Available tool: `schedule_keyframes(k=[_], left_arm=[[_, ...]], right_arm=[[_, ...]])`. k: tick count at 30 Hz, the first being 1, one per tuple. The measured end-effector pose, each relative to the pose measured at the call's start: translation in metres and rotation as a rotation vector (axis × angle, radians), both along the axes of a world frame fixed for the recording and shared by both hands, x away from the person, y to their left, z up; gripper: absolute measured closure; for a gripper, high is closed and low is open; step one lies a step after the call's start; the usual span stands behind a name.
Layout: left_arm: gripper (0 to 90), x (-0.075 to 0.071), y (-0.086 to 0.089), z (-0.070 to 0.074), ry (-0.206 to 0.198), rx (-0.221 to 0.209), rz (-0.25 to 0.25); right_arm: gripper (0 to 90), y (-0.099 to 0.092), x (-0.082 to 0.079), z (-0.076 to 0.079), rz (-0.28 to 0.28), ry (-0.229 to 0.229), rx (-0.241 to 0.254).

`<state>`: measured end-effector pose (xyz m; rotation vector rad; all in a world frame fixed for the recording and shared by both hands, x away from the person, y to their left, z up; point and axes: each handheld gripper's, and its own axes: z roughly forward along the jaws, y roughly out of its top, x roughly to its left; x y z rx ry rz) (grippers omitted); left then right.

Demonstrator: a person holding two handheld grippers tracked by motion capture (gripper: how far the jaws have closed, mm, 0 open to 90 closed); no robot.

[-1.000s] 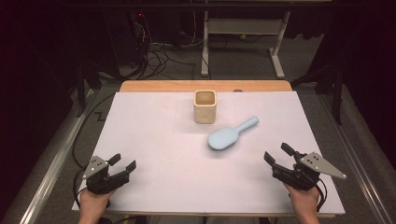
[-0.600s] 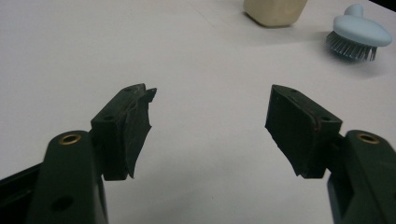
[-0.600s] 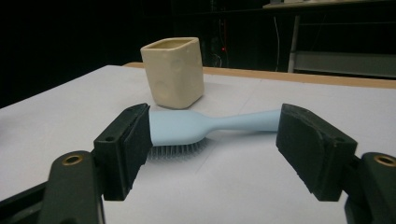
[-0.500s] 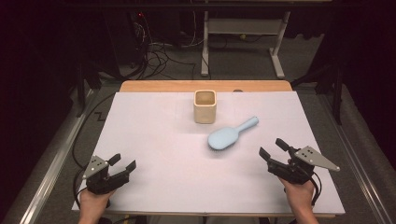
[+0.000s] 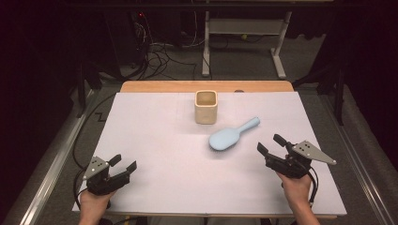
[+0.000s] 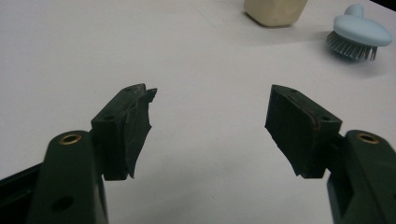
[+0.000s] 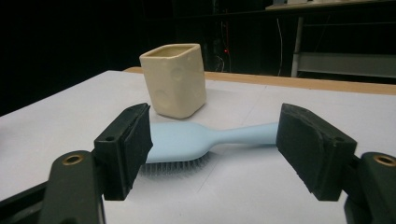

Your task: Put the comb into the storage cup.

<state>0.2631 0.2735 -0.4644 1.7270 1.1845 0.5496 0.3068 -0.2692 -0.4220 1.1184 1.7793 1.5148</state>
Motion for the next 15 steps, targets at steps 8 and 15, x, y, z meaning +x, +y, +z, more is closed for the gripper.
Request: schedule_keyframes(k=[8,15], left_arm=[[31.3,0.0,-0.001,0.0,0.003,0.002,-0.003],[31.3,-0.001,-0.001,0.0,-0.001,0.002,-0.005]], right_arm=[[26.9,0.007,0.008,0.002,0.015,0.003,-0.005],[27.3,0.012,0.015,0.002,0.019,0.007,-0.004]])
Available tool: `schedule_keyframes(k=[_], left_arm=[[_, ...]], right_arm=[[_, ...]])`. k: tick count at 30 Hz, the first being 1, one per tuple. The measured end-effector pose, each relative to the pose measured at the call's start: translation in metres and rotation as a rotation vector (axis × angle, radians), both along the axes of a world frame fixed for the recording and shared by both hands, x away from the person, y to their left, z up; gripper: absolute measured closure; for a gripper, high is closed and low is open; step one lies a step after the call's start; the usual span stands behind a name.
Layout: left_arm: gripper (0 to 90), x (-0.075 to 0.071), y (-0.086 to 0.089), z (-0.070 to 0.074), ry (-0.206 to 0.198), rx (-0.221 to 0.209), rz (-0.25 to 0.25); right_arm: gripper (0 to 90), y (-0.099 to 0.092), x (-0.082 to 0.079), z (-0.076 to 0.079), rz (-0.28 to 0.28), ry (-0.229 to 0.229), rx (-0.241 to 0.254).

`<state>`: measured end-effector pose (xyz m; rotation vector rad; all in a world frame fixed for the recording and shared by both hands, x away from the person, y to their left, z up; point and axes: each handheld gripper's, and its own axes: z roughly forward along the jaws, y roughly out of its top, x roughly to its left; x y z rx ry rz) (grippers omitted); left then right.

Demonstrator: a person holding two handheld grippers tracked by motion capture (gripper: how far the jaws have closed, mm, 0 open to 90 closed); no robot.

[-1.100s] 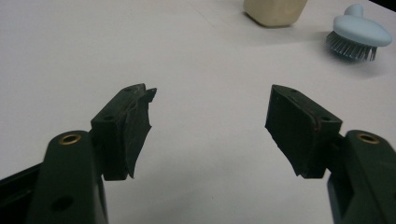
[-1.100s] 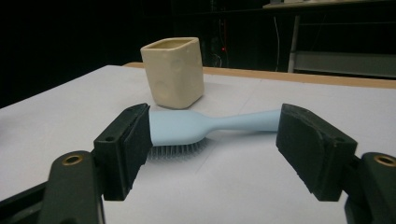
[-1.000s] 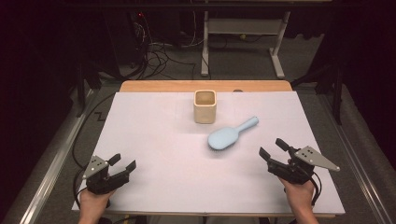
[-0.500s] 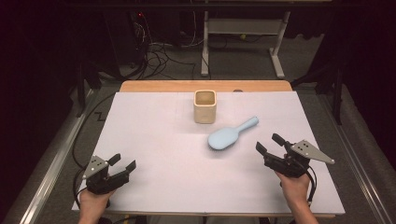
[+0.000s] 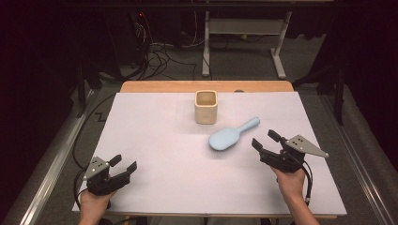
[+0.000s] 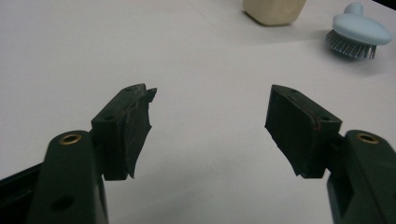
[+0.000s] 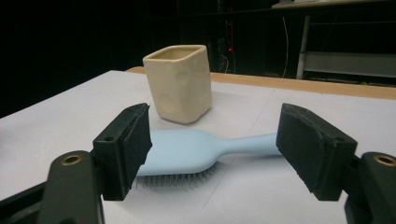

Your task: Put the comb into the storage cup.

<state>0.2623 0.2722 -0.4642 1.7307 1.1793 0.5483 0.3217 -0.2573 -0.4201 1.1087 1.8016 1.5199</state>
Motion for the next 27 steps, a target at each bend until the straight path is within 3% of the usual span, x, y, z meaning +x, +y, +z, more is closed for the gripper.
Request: schedule_keyframes(k=[27], left_arm=[[31.3,0.0,-0.003,0.0,0.001,0.006,-0.016]], right_arm=[[28.9,0.016,0.033,0.002,-0.005,0.042,0.0]])
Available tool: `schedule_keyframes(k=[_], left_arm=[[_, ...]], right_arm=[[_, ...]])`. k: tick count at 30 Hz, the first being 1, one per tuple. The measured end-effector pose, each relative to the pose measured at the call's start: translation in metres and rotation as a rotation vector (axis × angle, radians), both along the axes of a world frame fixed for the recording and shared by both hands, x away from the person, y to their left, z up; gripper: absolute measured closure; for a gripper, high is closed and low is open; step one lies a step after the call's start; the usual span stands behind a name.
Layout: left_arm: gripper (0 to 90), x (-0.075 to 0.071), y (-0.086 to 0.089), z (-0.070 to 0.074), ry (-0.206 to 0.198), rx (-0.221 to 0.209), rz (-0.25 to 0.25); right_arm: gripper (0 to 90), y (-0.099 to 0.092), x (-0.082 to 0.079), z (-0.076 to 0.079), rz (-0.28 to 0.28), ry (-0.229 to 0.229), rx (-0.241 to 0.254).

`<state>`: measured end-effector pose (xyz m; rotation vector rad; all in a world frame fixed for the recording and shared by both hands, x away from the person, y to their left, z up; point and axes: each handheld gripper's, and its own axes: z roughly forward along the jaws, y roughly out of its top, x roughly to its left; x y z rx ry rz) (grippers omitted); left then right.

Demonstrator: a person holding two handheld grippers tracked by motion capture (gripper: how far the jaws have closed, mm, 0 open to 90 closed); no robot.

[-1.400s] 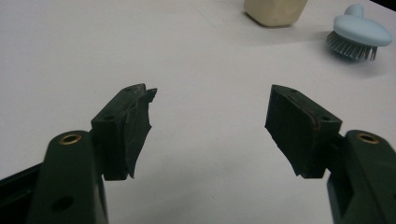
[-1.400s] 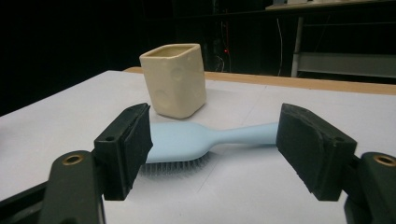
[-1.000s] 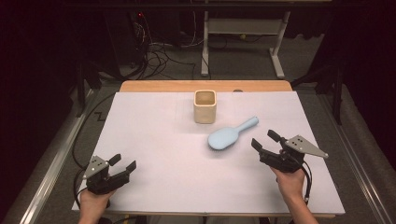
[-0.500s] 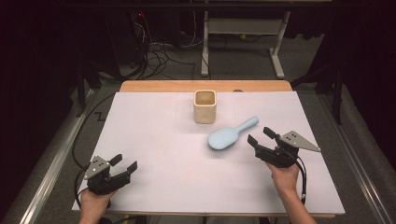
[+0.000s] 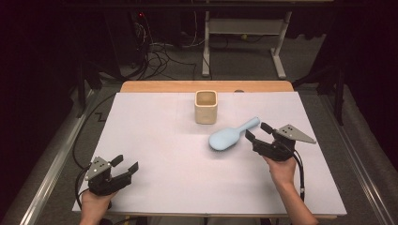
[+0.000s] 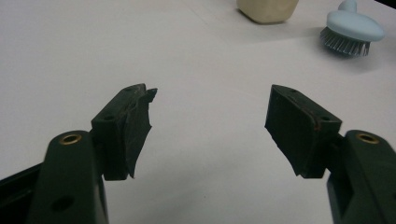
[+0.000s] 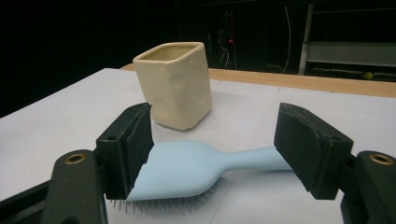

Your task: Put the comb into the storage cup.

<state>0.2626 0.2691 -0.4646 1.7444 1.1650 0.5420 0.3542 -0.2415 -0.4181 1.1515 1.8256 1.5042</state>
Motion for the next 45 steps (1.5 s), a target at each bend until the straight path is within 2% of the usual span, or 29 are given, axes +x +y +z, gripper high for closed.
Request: schedule_keyframes(k=[13,22,33,45], left_arm=[[31.3,0.001,0.0,0.0,0.004,-0.001,0.0],[31.3,0.001,0.0,-0.001,0.004,-0.004,-0.002],[31.3,0.001,-0.001,0.0,0.002,-0.004,-0.004],[31.3,0.001,-0.001,0.0,0.0,0.0,-0.006]], right_arm=[[29.1,0.008,0.014,0.006,0.005,0.005,-0.012],[30.7,0.004,0.032,0.008,-0.021,0.077,-0.029],[31.7,0.013,0.05,0.013,-0.007,0.12,-0.038],[39.5,0.021,0.065,0.021,-0.008,0.183,-0.094]])
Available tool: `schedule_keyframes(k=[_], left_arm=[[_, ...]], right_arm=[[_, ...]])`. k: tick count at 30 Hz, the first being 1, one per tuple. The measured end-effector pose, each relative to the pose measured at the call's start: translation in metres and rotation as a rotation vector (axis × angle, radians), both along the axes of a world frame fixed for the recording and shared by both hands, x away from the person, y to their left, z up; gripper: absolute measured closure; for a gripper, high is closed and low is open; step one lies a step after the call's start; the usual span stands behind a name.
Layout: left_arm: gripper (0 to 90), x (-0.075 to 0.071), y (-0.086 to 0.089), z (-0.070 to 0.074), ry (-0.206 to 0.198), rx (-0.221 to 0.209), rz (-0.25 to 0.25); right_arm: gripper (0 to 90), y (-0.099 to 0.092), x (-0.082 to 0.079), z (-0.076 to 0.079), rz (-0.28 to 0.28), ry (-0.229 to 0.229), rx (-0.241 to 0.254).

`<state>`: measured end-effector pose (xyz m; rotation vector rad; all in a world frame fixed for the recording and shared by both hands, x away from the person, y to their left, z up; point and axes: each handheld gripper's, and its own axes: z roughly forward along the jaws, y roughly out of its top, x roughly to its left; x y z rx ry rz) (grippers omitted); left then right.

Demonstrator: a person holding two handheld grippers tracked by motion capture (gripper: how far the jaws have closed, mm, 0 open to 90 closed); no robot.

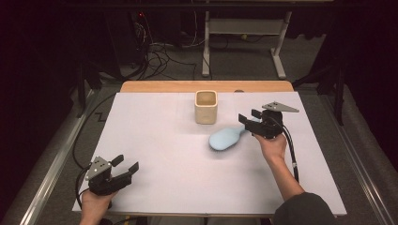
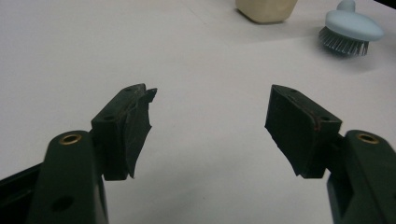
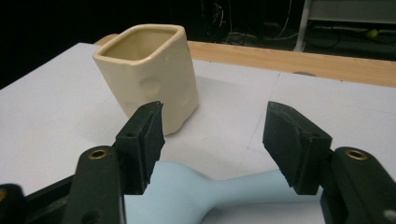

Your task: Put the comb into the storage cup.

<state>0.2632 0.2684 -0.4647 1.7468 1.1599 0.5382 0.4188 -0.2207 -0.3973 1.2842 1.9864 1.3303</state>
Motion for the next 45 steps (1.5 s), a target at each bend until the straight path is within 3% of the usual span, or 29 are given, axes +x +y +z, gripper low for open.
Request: schedule_keyframes(k=[5,13,21,24,29,36,45], left_arm=[[31.3,0.0,0.0,0.0,0.0,-0.001,-0.001],[31.3,0.0,-0.001,0.0,0.0,0.005,-0.002],[31.3,0.0,-0.001,0.0,0.0,0.006,-0.007],[31.4,0.0,-0.001,0.0,-0.004,0.004,-0.007],[31.4,0.0,-0.002,0.0,-0.004,0.004,-0.009],[31.4,0.0,-0.002,0.0,-0.004,0.001,-0.009],[31.4,0.0,-0.002,0.0,-0.001,0.0,-0.008]], right_arm=[[41.4,0.002,0.007,0.002,0.013,0.046,-0.031],[46.0,0.006,0.02,0.007,0.05,0.137,-0.12],[57.1,0.014,0.038,0.009,0.055,0.235,-0.217],[62.8,0.016,0.044,0.01,0.031,0.259,-0.275],[71.3,0.019,0.056,0.012,0.018,0.322,-0.327],[81.5,0.027,0.068,0.01,0.014,0.371,-0.409],[88.3,0.029,0.081,-0.001,0.001,0.439,-0.446]])
